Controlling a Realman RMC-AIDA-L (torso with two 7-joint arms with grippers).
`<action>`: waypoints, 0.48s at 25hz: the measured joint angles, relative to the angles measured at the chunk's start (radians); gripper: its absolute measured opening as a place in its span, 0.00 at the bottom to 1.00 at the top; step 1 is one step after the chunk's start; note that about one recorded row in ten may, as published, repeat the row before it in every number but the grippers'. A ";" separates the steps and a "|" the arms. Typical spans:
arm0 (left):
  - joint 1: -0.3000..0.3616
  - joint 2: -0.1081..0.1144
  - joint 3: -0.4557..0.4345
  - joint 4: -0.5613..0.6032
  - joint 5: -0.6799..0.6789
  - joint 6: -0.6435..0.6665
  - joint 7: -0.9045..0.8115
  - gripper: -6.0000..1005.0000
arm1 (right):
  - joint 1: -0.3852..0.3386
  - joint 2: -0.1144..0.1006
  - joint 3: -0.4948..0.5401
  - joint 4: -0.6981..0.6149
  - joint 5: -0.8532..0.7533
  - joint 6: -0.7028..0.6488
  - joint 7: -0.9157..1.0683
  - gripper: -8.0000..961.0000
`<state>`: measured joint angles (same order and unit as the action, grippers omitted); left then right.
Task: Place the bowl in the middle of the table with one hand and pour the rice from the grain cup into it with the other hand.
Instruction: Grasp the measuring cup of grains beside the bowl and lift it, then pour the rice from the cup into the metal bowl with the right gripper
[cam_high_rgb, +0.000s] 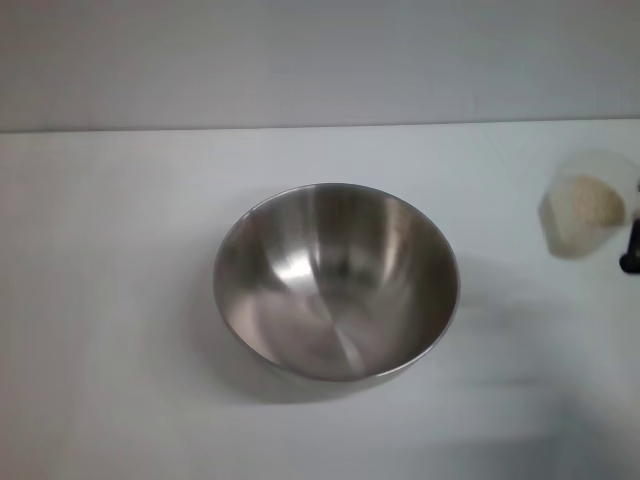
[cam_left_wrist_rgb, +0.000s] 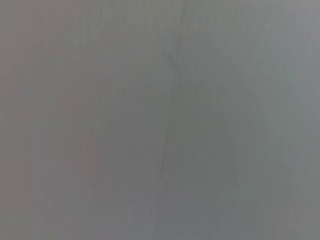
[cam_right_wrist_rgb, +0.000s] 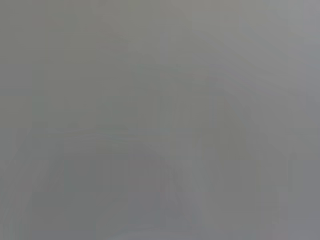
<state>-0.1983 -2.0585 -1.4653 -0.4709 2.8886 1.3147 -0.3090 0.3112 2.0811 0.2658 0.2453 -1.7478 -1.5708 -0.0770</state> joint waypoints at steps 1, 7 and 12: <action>-0.001 0.000 0.000 0.000 0.000 0.000 -0.001 0.62 | 0.018 -0.001 -0.001 -0.007 -0.001 -0.006 -0.012 0.03; -0.003 0.000 0.003 -0.006 0.000 0.000 -0.003 0.62 | 0.139 -0.002 -0.017 -0.032 -0.020 0.009 -0.136 0.03; -0.003 -0.001 0.004 -0.007 0.000 0.005 -0.004 0.62 | 0.193 -0.002 -0.019 -0.034 -0.061 0.059 -0.225 0.03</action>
<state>-0.2012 -2.0593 -1.4611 -0.4779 2.8885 1.3192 -0.3129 0.5046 2.0795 0.2471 0.2116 -1.8088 -1.5116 -0.3015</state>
